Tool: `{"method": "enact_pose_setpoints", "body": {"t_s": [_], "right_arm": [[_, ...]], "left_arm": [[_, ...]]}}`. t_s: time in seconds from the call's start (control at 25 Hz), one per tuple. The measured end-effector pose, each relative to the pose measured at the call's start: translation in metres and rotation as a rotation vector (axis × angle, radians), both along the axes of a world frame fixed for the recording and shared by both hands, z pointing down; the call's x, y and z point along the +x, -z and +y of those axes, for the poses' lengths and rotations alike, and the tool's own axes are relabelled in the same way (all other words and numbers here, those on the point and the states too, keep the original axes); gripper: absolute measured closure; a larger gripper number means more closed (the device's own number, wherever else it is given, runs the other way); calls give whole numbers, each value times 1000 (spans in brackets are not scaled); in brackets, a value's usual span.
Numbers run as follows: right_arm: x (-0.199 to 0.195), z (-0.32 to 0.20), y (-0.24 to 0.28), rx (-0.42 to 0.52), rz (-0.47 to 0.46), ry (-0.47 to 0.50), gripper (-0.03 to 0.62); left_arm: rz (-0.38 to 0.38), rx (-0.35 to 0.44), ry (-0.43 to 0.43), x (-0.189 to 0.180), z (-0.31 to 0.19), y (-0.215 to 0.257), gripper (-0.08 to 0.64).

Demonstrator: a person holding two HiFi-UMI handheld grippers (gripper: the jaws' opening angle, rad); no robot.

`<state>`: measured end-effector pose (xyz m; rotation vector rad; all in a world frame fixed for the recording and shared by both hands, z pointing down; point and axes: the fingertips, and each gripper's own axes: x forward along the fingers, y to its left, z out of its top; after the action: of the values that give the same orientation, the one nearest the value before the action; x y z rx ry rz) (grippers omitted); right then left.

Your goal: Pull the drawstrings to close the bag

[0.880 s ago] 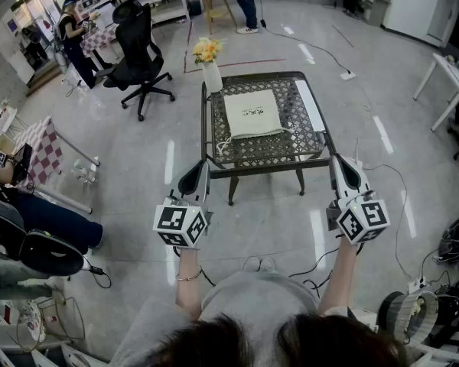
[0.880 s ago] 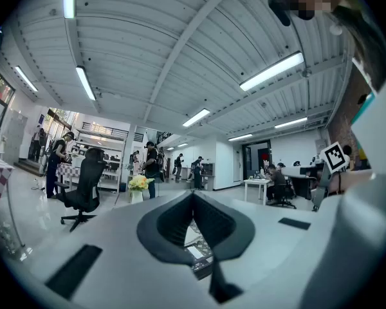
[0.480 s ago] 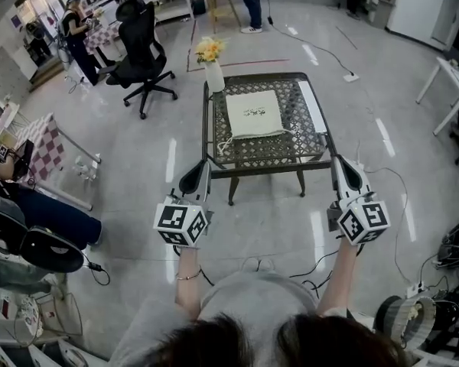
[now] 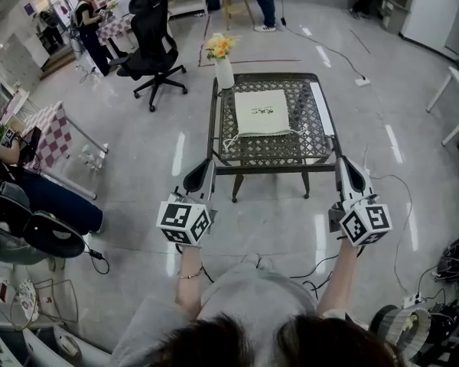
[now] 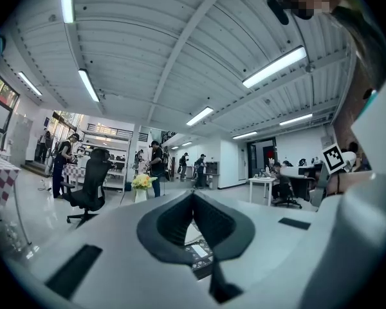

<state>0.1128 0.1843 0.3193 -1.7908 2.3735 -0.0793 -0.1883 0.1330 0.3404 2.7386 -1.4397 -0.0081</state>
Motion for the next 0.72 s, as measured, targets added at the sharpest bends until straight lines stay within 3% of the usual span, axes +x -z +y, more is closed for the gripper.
{"method": "enact_pose_setpoints", "body": {"t_s": [0.36,0.72], "right_arm": [[-4,-20,-21,-42,-24,7,571],[4,-62,-25,-54,-14,-6,571]], "left_arm": [[-22,-49,29,-8,-7,-21,535],[-12,-52,19,-3,-55,-28,535]]}}
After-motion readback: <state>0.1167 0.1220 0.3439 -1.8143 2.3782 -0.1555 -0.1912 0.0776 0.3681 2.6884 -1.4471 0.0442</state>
